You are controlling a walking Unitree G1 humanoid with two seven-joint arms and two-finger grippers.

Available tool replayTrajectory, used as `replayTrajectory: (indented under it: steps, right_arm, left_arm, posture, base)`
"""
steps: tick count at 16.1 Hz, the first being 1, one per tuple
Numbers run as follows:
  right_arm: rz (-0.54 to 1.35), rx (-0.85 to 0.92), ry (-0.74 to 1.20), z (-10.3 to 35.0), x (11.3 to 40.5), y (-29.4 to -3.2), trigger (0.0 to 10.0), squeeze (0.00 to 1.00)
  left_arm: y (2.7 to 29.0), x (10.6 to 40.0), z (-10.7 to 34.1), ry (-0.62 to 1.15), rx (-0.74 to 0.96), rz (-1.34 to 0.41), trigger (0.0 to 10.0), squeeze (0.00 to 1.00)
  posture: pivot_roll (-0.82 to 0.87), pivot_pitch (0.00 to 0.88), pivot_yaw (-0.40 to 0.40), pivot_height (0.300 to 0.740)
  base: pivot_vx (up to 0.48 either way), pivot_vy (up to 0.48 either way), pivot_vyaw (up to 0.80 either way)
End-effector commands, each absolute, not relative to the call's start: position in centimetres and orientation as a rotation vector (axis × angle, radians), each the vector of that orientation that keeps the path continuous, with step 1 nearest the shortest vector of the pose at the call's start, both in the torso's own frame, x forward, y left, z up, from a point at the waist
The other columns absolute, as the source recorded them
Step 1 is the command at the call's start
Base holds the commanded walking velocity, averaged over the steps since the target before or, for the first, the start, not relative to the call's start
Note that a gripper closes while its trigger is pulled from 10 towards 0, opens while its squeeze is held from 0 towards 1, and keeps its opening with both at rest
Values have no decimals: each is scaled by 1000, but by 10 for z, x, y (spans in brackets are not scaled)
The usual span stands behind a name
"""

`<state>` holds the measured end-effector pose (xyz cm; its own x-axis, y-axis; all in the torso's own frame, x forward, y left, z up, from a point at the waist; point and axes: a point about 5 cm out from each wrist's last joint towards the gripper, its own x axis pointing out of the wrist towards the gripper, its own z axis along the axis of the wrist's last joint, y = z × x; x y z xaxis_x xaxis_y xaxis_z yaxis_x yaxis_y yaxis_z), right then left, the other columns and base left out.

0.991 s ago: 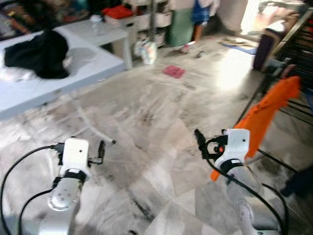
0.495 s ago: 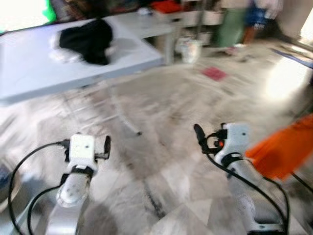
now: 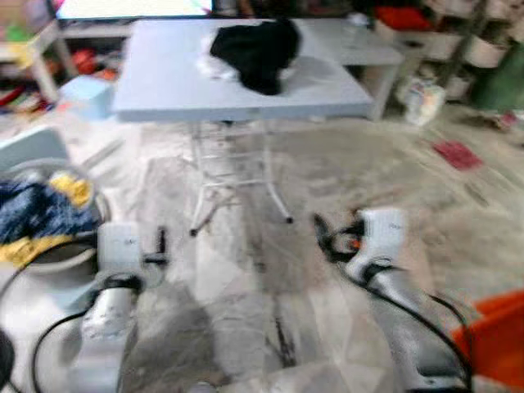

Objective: Hang hanger

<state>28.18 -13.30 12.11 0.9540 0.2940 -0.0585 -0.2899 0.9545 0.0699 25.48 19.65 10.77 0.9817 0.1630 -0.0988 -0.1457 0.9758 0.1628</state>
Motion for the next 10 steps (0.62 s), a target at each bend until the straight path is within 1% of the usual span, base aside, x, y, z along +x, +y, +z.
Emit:
replayTrajectory:
  steps: [1, 2, 5, 9, 10]
  right_arm:
    - [279, 38, 84, 117, 281, -142, 10000, 0]
    - [281, 36, 87, 117, 282, -144, 10000, 0]
    - [281, 24, 94, 115, 284, -147, 10000, 0]
    - [307, 17, 88, 116, 284, -141, 10000, 0]
    - [303, 27, 77, 118, 284, -140, 10000, 0]
  left_arm:
    - [186, 253, 110, 100, 128, 125, 10000, 0]
    - [180, 253, 111, 94, 107, 103, 10000, 0]
    - [181, 253, 110, 95, 114, 102, 10000, 0]
    - [181, 253, 114, 75, 89, 73, 10000, 0]
    - [181, 251, 113, 82, 78, 71, 10000, 0]
  posture:
    - [123, 86, -84, 740]
    - [122, 86, -86, 740]
    - [122, 83, -88, 740]
    - [128, 87, -94, 740]
    - [127, 88, -96, 740]
  base:
    - [0, 0, 800]
    - [0, 0, 800]
    - [0, 0, 800]
    - [0, 0, 800]
    - [0, 0, 0]
